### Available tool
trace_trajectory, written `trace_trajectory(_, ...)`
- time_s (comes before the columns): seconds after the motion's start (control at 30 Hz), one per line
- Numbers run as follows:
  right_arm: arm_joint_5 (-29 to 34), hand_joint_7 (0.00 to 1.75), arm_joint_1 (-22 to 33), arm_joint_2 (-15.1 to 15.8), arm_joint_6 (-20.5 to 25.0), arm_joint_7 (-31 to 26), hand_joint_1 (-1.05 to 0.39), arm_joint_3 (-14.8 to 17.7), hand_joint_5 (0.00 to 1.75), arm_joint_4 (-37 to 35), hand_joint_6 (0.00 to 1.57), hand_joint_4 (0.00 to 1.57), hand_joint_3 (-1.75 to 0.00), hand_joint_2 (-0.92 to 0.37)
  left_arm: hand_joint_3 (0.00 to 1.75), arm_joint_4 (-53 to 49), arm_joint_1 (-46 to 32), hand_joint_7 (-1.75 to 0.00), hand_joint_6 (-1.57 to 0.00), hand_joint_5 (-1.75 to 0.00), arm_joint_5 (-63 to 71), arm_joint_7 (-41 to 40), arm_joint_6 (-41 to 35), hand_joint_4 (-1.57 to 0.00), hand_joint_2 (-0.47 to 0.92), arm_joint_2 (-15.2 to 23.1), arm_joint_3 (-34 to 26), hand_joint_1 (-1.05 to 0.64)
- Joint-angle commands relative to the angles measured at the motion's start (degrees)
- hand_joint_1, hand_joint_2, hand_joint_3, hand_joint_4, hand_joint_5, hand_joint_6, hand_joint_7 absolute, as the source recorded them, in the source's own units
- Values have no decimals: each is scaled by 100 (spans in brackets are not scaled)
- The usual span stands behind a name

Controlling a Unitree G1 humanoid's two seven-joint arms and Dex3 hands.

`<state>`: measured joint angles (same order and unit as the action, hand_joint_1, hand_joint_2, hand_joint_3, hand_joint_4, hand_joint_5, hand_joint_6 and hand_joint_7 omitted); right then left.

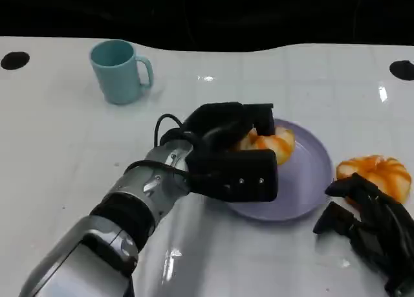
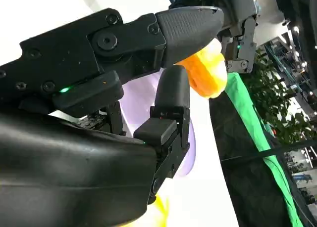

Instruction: Grasp the bread from the table and place it into the plate.

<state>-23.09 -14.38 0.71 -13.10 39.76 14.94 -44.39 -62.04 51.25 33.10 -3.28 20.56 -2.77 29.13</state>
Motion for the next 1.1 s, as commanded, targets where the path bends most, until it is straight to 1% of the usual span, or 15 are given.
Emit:
trace_trajectory(0.03, 9, 127, 84, 76, 4, -11, -51, 30, 156, -75, 57, 62, -23, -92, 50, -120, 212, -47, -71, -126, -257, 608, 215, -58, 86, 73, -151, -24)
trace_trajectory(0.07, 21, 127, 87, 78, -9, -22, -52, 21, 156, -71, 57, 62, -23, -92, 38, -129, 223, -29, -57, -106, -269, 690, 250, -43, 90, 87, -153, -33)
trace_trajectory(0.13, 15, 128, 83, 78, 0, -22, -52, 19, 156, -67, 57, 62, -23, -92, 31, -155, 264, -20, -49, -95, -237, 862, 312, -35, 91, 127, -115, -37)
trace_trajectory(0.17, 1, 128, 79, 76, 16, -14, -52, 24, 156, -68, 58, 63, -22, -92, 33, -169, 286, -11, -37, -73, -203, 933, 334, -19, 92, 146, -89, -51)
trace_trajectory(0.23, -21, 128, 72, 76, 49, 1, -51, 30, 156, -68, 58, 63, -22, -92, 34, -179, 328, -6, -30, -59, -113, 1025, 354, -13, 92, 188, -17, -58)
trace_trajectory(0.27, 6, 128, 74, 83, 28, -21, -51, 18, 156, -67, 58, 63, -22, -92, 43, -173, 347, -3, -21, -44, -50, 1030, 340, -5, 92, 208, 34, -71)
trace_trajectory(0.3, 40, 128, 78, 87, -4, -55, -52, 6, 156, -66, 58, 63, -22, -92, 47, -163, 363, -2, -18, -37, 8, 1033, 322, -3, 92, 226, 81, -77)
trace_trajectory(0.37, 61, 127, 83, 78, -41, -97, -53, 4, 157, -68, 59, 63, -20, -92, 56, -143, 382, -1, -15, -25, 96, 1013, 288, 0, 92, 250, 149, -84)
trace_trajectory(0.43, 27, 127, 77, 65, -33, -69, -52, 22, 157, -76, 59, 63, -20, -92, 60, -129, 386, -1, -15, -20, 151, 972, 289, 0, 92, 266, 173, -87)
trace_trajectory(0.67, 2, 127, 72, 70, -25, -18, -52, 33, 157, -84, 59, 63, -21, -92, 63, -42, 351, -1, -15, -18, 170, 804, 322, 0, 92, 317, 159, -88)
trace_trajectory(0.7, -7, 127, 71, 77, -22, 9, -50, 35, 157, -87, 58, 62, -23, -92, 64, 20, 324, -4, -21, -23, 174, 692, 344, -7, 92, 350, 138, -87)
trace_trajectory(0.87, 84, 128, 95, 86, -47, -135, -52, -4, 157, -36, 58, 61, -23, -92, 60, 160, 239, -8, -31, -29, 118, 448, 420, -15, 92, 428, 70, -83)
trace_trajectory(0.9, 99, 128, 95, 89, -60, -147, -52, -8, 157, -34, 58, 61, -22, -92, 59, 201, 190, -9, -33, -32, 93, 337, 492, -16, 92, 461, 24, -83)
trace_trajectory(0.97, 124, 127, 96, 90, -76, -163, -52, -9, 157, -30, 58, 61, -22, -92, 56, 253, 126, -11, -39, -47, 68, 197, 588, -15, 92, 501, -38, -81)
trace_trajectory(1.1, 100, 127, 94, 85, -56, -132, -52, 16, 158, -59, 58, 61, -21, -92, 55, 346, -49, -10, -40, -67, -201, 193, 871, -6, 92, 604, -291, -79)
